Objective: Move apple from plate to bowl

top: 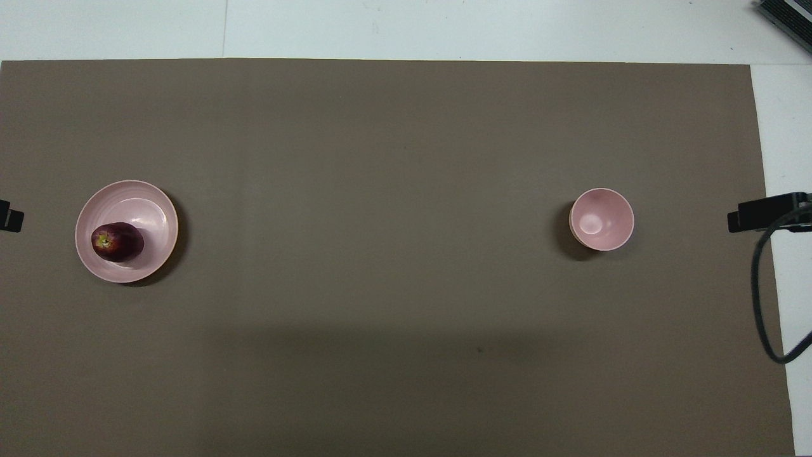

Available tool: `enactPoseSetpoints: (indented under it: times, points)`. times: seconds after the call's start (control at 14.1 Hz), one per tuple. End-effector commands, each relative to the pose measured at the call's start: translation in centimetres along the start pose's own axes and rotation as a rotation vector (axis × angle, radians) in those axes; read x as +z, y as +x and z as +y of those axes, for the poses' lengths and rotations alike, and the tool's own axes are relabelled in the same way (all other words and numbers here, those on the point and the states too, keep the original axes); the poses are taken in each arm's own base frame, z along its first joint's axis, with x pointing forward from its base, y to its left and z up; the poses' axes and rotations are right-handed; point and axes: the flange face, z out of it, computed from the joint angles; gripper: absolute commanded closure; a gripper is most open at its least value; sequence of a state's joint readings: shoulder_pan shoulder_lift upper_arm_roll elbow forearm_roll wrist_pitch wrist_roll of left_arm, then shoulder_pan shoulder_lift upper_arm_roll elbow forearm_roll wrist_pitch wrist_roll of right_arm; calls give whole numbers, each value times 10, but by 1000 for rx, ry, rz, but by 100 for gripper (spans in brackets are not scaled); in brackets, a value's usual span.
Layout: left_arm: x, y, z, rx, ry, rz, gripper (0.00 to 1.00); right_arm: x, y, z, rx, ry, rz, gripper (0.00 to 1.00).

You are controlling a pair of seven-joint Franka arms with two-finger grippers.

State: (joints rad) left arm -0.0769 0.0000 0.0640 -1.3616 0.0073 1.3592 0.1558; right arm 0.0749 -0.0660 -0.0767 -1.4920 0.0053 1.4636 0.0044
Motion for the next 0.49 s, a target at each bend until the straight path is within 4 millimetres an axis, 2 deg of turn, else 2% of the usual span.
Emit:
enactPoseSetpoints:
  times: [0.0, 0.21, 0.42]
  points:
    - [-6, -2, 2, -4, 17, -2, 0, -2, -3, 5, -26, -1, -7, 0]
    - [-12, -1, 9, 17, 19, 42, 0, -2, -3, 5, -26, -1, -8, 0]
    - [-10, -3, 6, 5, 18, 33, 0, -2, -3, 5, -25, -1, -8, 0]
